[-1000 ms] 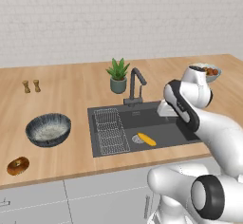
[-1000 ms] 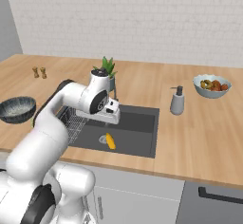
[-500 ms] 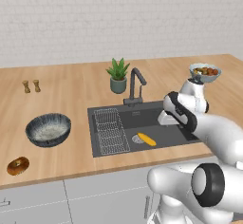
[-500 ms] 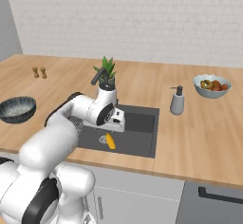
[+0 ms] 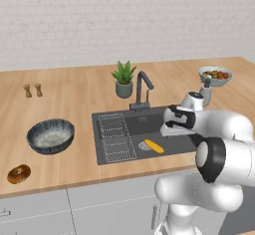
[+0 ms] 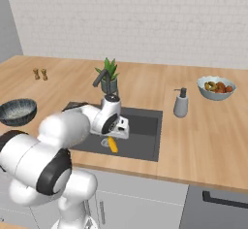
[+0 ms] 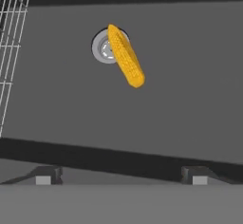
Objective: Pick the corn from the sink and place it in the bowl. Then pick the bowl and place it in the microwave. Then close the microwave door and press the start button.
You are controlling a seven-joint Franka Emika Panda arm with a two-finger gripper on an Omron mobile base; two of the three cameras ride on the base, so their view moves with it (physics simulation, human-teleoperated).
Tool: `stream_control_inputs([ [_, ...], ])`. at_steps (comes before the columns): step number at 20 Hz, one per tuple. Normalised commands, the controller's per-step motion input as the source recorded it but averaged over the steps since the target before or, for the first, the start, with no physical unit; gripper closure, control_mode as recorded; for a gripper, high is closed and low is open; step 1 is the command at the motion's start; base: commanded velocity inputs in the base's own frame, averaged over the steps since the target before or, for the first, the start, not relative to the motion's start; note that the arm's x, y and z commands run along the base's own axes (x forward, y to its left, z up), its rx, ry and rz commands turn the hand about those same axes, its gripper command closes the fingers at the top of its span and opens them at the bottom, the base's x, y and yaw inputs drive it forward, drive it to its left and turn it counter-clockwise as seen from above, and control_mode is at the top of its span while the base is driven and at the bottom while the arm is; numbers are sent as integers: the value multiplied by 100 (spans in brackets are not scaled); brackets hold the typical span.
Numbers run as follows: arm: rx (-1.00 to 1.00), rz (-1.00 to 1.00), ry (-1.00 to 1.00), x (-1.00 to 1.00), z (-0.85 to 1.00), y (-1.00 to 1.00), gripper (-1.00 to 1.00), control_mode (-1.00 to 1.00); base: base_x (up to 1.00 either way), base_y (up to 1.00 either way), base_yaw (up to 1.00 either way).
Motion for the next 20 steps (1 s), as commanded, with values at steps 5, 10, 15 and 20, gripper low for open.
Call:
stream_control_inputs([
  [5, 0, 4, 0, 30, -46, 0, -100, -100, 0, 0, 0],
  [10, -1, 3, 0, 23, -38, 8, -100, -100, 0, 0, 0],
  [15, 0, 0, 2, 35, -22, 18, -100, -100, 0, 0, 0],
  [20, 0, 0, 0, 25, -29, 0, -100, -100, 0, 0, 0],
])
